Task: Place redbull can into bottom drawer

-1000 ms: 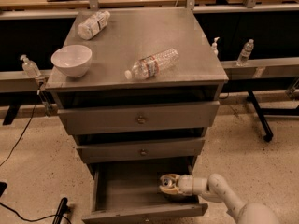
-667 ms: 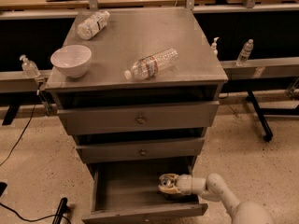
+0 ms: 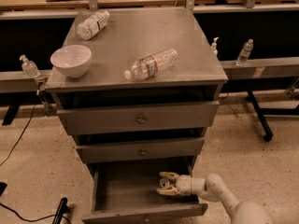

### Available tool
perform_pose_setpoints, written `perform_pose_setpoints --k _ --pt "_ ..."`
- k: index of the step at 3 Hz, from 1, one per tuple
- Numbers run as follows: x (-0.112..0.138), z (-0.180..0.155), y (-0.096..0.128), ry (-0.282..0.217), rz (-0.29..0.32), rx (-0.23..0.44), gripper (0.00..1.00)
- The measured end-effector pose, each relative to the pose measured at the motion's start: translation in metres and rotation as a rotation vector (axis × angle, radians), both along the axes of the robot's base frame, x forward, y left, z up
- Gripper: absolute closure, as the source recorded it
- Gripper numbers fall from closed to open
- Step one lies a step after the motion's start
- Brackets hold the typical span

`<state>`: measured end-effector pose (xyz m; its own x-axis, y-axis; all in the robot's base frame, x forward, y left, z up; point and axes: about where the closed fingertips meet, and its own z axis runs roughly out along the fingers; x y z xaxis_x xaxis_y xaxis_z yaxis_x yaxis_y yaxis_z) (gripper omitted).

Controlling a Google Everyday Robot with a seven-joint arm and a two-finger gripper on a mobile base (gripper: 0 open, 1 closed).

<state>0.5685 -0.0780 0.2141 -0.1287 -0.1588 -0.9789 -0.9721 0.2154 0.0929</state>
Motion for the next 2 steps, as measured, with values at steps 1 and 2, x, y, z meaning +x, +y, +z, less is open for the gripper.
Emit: perform_pose_setpoints --k 1,2 --pt "-0.0006 -0.0004 0.0026 0.001 0.003 0.002 0.0" --pt "-0.0006 -0.0004 0.0027 0.002 0.004 0.002 0.0"
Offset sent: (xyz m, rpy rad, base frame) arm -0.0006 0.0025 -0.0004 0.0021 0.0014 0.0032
